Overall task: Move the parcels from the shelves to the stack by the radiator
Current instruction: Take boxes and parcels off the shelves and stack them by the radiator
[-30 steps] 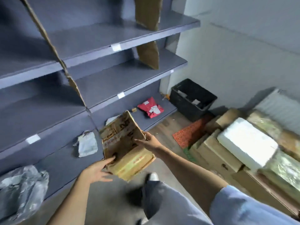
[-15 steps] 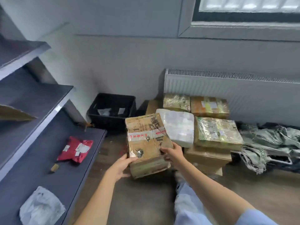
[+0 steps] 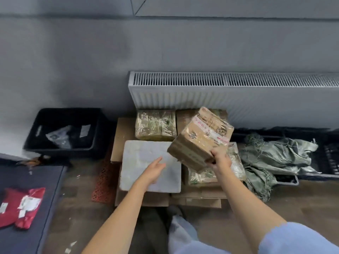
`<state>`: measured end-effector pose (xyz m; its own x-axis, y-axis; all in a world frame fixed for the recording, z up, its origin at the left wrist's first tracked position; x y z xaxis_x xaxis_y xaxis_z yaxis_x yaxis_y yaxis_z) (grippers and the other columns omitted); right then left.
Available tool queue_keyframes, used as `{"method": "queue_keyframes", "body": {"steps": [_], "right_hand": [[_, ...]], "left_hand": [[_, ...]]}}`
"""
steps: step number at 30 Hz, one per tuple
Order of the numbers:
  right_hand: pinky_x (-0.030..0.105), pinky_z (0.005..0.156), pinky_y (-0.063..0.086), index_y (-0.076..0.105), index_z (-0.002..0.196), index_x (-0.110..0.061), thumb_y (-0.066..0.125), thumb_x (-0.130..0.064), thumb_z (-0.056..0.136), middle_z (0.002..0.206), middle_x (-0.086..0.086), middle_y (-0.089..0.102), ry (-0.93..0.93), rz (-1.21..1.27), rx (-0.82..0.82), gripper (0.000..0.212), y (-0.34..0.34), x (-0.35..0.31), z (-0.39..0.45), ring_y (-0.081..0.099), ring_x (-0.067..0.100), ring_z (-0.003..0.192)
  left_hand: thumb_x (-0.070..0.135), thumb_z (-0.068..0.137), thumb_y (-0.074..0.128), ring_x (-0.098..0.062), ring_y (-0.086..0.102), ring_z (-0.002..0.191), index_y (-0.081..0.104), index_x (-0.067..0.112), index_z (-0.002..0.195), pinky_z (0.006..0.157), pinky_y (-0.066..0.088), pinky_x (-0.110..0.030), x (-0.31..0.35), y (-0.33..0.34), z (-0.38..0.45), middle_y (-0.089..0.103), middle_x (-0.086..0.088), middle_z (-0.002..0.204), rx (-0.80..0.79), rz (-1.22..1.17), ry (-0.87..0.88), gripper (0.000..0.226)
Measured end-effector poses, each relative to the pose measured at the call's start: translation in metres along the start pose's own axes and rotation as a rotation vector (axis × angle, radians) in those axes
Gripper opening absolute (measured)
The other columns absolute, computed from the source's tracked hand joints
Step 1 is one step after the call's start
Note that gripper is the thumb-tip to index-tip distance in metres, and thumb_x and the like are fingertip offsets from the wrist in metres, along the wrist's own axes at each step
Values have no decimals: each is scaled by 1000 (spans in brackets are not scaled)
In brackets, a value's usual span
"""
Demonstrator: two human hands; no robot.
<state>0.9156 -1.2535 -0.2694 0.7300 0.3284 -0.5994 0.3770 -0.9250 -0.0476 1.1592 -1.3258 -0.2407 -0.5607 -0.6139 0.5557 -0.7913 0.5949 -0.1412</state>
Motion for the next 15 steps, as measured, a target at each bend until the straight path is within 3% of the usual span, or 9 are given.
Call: {"method": "queue_keyframes", "body": {"steps": [3, 6, 9, 13, 15], "right_hand": [[48, 85, 53, 51, 107, -10, 63, 4, 78, 93, 6, 59, -15, 125, 77, 35, 19, -33, 35, 58, 20, 78], [44, 87, 54, 54, 107, -15, 63, 2, 77, 106, 4, 62, -28, 154, 164, 36, 31, -55, 68, 59, 19, 87], [43, 93, 51, 46, 131, -18, 61, 2, 79, 128, 3, 54, -37, 224, 202, 58, 45, -67, 91, 56, 20, 101], [51, 88, 53, 11, 149, -29, 48, 7, 88, 150, 6, 30, 56, 65, -19, 80, 84, -59, 109, 47, 30, 124], [52, 74, 55, 22, 146, -25, 43, -2, 92, 147, 5, 39, 142, -197, -164, 62, 104, -50, 110, 48, 28, 125]], "left_hand": [[31, 100, 39, -26, 39, 134, 25, 31, 146, 106, 35, -44, 3, -9, 28, 33, -3, 151, 23, 51, -84, 49], [30, 100, 38, -25, 46, 129, 28, 29, 145, 104, 38, -41, 12, -18, 45, 41, -5, 146, 36, 48, -113, 47], [30, 100, 37, -25, 51, 124, 29, 27, 145, 102, 40, -40, 16, -14, 58, 45, -7, 142, 26, 81, -148, 46], [31, 100, 37, -23, 52, 122, 30, 25, 144, 101, 42, -38, 23, -4, 68, 46, -7, 141, -35, 204, -173, 45], [31, 101, 36, -23, 52, 122, 31, 24, 144, 101, 42, -37, 33, -7, 71, 46, -7, 140, -38, 241, -178, 45]]}}
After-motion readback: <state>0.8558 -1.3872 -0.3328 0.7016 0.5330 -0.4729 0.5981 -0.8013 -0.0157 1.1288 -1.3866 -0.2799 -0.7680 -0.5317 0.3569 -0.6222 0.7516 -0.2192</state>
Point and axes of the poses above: each hand's wrist, its own z-axis towards the middle knuckle, its own y-axis out of the palm, x = y × z, the point moved 6 cm from there along z, towards the middle knuckle
